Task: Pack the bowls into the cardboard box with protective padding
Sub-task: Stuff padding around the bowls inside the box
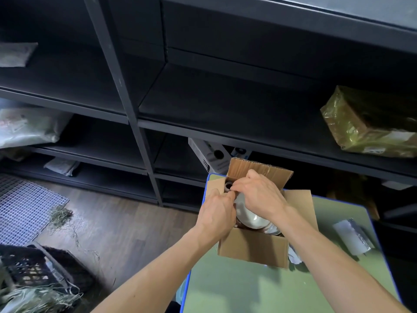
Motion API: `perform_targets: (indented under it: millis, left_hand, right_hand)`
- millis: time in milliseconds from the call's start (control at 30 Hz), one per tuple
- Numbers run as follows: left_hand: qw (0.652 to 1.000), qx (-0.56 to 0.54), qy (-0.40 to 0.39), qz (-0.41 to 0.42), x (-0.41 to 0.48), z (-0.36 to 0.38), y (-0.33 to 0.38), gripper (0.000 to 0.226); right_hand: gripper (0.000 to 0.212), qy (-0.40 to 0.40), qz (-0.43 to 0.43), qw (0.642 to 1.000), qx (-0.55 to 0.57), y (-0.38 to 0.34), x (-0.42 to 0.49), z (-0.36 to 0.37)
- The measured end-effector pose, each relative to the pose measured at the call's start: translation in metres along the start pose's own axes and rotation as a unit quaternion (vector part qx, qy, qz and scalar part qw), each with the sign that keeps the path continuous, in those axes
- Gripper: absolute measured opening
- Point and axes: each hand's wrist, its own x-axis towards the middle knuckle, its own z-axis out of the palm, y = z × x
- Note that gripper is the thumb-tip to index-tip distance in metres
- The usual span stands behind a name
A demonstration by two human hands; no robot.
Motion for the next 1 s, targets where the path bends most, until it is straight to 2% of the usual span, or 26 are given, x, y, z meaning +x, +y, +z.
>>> perform_targets:
  millis: [33, 100, 200, 333, 500, 600, 733, 1000]
  left_hand:
    - [0.999, 0.032, -0.024, 0.028, -0.001, -0.002, 0.001, 0.009]
    - [0.998, 0.051, -0.008, 0.034, 0.0, -0.003, 0.0, 0.003]
    - [0.998, -0.057, 0.009, -0.036, -0.002, 0.005, -0.003, 0.02]
    - [0.989, -0.135, 0.01, -0.067, -0.002, 0.009, -0.005, 0.019]
    - [0.985, -0.165, -0.008, -0.046, -0.005, 0.0, -0.005, 0.01]
    - [0.985, -0.169, 0.011, -0.034, -0.009, -0.003, -0.005, 0.01]
    - [0.987, -0.153, 0.049, -0.016, -0.017, -0.004, 0.006, 0.023]
    - [0.987, -0.147, 0.06, 0.037, -0.013, 0.007, 0.065, 0.019]
  right_hand:
    - [0.057, -0.027, 0.016, 0.999, -0.006, 0.001, 0.001, 0.003]
    - [0.056, -0.045, 0.029, 0.999, -0.006, 0.003, 0.002, 0.01]
    - [0.053, -0.046, 0.031, 0.998, -0.003, 0.002, 0.002, 0.009]
    - [0.056, -0.029, 0.006, 1.0, -0.009, -0.002, -0.004, -0.009]
    - [0.055, 0.019, 0.03, 0.999, 0.003, 0.006, -0.028, -0.03]
    - [0.05, 0.008, 0.053, 0.999, 0.003, 0.011, -0.046, -0.037]
    - [0.049, 0.005, 0.089, 0.996, 0.004, 0.02, -0.068, -0.033]
    - [0.044, 0.017, 0.095, 0.993, 0.075, 0.042, -0.111, -0.027]
